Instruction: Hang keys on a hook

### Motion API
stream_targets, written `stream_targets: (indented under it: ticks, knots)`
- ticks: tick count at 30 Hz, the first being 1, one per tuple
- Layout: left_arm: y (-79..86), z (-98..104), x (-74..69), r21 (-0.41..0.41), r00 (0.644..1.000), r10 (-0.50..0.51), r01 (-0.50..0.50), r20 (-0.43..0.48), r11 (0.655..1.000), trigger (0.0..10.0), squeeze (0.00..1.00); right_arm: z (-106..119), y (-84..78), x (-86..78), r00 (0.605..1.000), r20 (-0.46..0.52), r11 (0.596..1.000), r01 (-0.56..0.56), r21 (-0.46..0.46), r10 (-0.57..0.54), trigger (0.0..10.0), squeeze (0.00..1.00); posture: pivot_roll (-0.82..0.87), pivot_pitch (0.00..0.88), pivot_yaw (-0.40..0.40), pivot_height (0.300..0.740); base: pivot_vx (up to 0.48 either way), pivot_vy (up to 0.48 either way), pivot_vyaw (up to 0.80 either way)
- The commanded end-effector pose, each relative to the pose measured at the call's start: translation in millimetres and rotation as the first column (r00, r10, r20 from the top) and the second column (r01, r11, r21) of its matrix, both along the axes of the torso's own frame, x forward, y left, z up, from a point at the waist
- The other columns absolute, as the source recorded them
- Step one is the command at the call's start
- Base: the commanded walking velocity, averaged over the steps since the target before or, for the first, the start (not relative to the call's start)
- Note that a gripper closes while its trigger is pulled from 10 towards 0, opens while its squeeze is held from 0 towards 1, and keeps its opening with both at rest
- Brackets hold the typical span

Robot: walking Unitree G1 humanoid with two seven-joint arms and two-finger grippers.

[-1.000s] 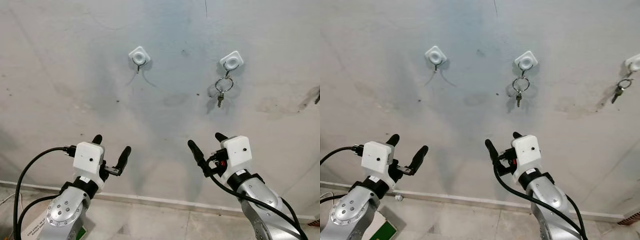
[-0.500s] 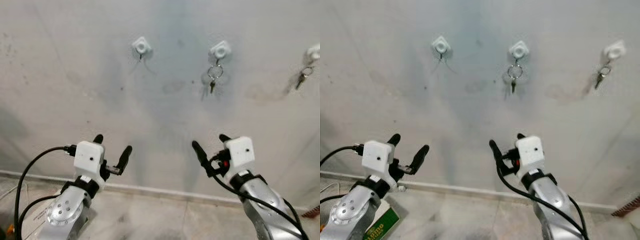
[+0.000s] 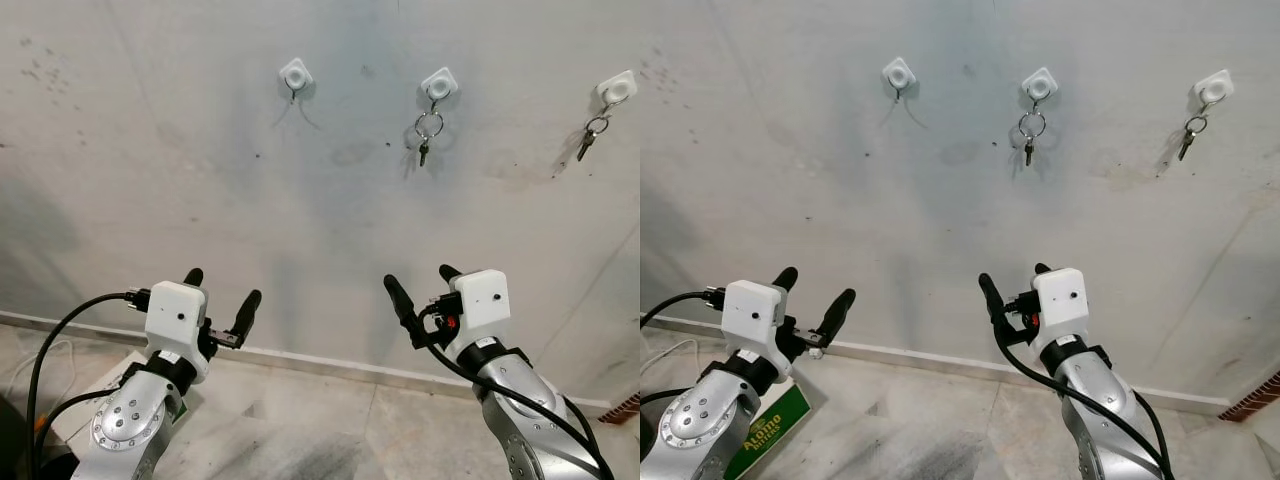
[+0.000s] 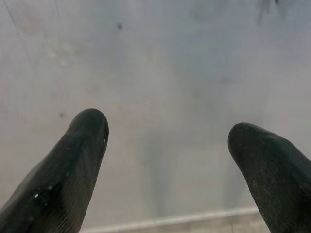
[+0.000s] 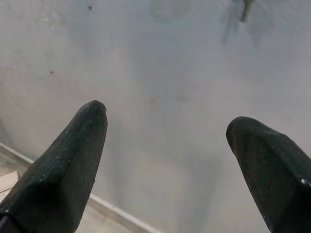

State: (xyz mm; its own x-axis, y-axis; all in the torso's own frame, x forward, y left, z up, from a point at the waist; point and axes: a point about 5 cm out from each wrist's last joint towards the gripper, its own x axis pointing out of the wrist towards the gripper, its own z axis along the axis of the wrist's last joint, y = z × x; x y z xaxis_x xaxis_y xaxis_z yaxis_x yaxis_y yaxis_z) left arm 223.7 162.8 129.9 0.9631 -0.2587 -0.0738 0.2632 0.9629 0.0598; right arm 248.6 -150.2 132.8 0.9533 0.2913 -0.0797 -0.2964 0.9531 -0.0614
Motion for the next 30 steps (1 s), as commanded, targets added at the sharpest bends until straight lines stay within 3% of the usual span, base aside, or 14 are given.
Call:
stream_targets:
  ticks: [1,21,30]
  knots:
    - [-2.0,0.5,0.1,0.005,1.000,-0.006,0.006,-0.001,1.000,10.0,0.00,0.4,-3.8,-0.3,1.000,-0.002,1.000,0.021,0.000,-0.021,10.0,0.00,0.02,0.017,0.069,0.740,-0.247,0.000,0.00]
    - [-4.9,-0.9,0.8,-0.002,1.000,-0.010,0.010,-0.001,1.000,10.0,0.00,2.0,-6.2,0.6,0.999,-0.003,0.999,0.033,0.007,-0.033,10.0,0.00,0.02,0.017,0.068,0.740,-0.247,0.000,0.00]
    - [-3.3,-6.5,4.4,-0.019,1.000,0.014,-0.014,-0.005,1.000,10.0,0.00,5.5,-8.0,4.4,0.998,0.023,0.998,0.060,-0.010,-0.060,10.0,0.00,-0.01,0.009,0.073,0.740,0.000,0.000,0.00]
